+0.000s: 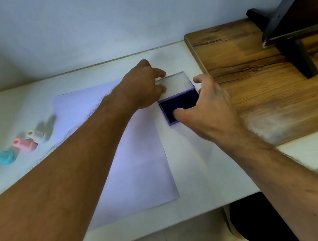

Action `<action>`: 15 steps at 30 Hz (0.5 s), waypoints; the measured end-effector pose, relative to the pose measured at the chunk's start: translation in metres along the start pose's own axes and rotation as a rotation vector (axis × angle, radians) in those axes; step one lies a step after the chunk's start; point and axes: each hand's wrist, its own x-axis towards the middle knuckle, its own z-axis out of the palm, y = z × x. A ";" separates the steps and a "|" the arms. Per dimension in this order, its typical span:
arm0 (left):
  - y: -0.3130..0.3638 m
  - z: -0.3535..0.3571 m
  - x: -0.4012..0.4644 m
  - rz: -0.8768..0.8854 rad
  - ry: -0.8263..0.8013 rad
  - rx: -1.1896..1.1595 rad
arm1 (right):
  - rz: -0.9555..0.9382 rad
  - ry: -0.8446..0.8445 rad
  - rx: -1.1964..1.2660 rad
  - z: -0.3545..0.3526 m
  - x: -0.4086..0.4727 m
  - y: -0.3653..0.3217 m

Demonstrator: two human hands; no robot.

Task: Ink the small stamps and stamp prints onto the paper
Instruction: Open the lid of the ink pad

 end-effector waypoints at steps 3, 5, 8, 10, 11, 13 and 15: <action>-0.001 -0.001 -0.001 0.015 0.013 0.017 | -0.017 -0.012 -0.084 0.003 -0.006 -0.007; 0.000 -0.002 -0.002 0.023 0.032 0.017 | -0.037 -0.018 -0.151 0.005 -0.008 -0.008; 0.002 -0.003 -0.003 0.034 0.046 0.012 | -0.049 -0.012 -0.170 0.007 -0.007 -0.007; 0.003 -0.001 -0.004 0.038 0.045 0.004 | -0.055 -0.010 -0.161 0.008 -0.006 -0.007; 0.003 0.000 -0.004 0.037 0.048 0.001 | -0.057 -0.008 -0.160 0.008 -0.006 -0.007; 0.003 0.002 -0.003 0.035 0.058 -0.003 | -0.059 0.002 -0.163 0.010 -0.006 -0.007; 0.003 0.003 -0.003 0.034 0.059 -0.001 | -0.053 0.005 -0.170 0.011 -0.005 -0.007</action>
